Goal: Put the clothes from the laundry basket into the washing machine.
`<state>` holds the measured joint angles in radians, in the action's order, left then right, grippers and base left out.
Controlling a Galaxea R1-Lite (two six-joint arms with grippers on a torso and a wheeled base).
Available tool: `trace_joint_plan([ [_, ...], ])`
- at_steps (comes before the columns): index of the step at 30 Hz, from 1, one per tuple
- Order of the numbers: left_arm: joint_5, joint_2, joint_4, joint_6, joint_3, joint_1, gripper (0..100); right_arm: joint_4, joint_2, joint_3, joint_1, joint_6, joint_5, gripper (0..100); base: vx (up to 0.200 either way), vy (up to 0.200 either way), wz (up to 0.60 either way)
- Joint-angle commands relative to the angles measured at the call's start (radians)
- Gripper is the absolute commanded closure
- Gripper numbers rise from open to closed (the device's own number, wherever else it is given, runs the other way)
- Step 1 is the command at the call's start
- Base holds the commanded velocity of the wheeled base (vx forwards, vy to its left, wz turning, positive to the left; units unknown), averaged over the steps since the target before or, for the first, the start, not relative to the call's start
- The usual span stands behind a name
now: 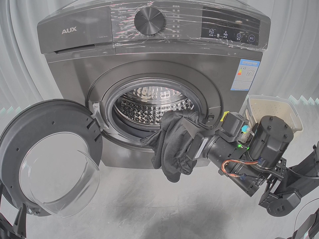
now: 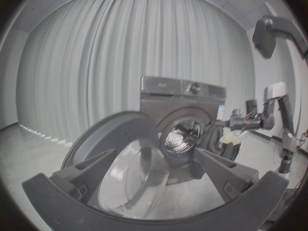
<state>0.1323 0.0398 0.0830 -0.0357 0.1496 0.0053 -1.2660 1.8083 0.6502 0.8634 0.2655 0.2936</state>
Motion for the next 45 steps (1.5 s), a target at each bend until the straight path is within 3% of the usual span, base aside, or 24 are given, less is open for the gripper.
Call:
trace_joint_plan([
  [1, 0.170, 0.250, 0.018, -0.024, 0.134, 0.001, 0, -0.003, 0.023, 0.045, 0.016, 0.000, -0.004, 100, 0.000, 0.000, 0.00],
  [3, 0.230, 0.384, 0.073, 0.010, 0.094, -0.002, 0, -0.003, 0.022, 0.048, 0.016, 0.000, -0.014, 100, 0.000, 0.000, 0.00],
  [4, 0.230, 0.384, 0.073, 0.010, 0.094, -0.002, 0, -0.003, 0.022, 0.048, 0.016, 0.000, -0.014, 100, 0.000, 0.000, 0.00],
  [5, 0.266, 0.477, 0.149, 0.033, 0.082, -0.004, 0, -0.004, 0.017, 0.049, 0.016, 0.000, -0.030, 100, 0.000, 0.000, 0.00],
  [11, 0.346, 0.750, 0.330, 0.076, 0.079, -0.030, 0, -0.029, 0.023, 0.049, 0.016, 0.000, -0.070, 100, 0.000, 0.000, 0.00],
  [18, 0.339, 0.973, 0.432, 0.069, 0.088, -0.165, 0, -0.046, 0.028, 0.046, 0.016, 0.000, -0.070, 100, 0.000, 0.000, 0.00],
  [29, 0.332, 1.267, 0.672, 0.071, 0.116, -0.238, 0, -0.047, 0.029, 0.042, 0.016, 0.001, -0.070, 100, 0.000, 0.000, 0.00],
  [34, 0.259, 1.371, 0.781, 0.062, 0.157, -0.308, 0, -0.052, 0.045, 0.045, 0.016, 0.000, -0.068, 100, 0.000, 0.000, 0.00],
  [37, 0.237, 1.431, 0.799, 0.060, 0.200, -0.352, 0, -0.069, 0.057, 0.048, 0.022, -0.002, -0.067, 100, 0.000, 0.000, 0.00],
  [45, 0.234, 1.546, 0.821, 0.042, 0.309, -0.378, 0, -0.075, 0.059, 0.046, 0.023, -0.002, -0.067, 100, 0.000, 0.000, 0.00],
])
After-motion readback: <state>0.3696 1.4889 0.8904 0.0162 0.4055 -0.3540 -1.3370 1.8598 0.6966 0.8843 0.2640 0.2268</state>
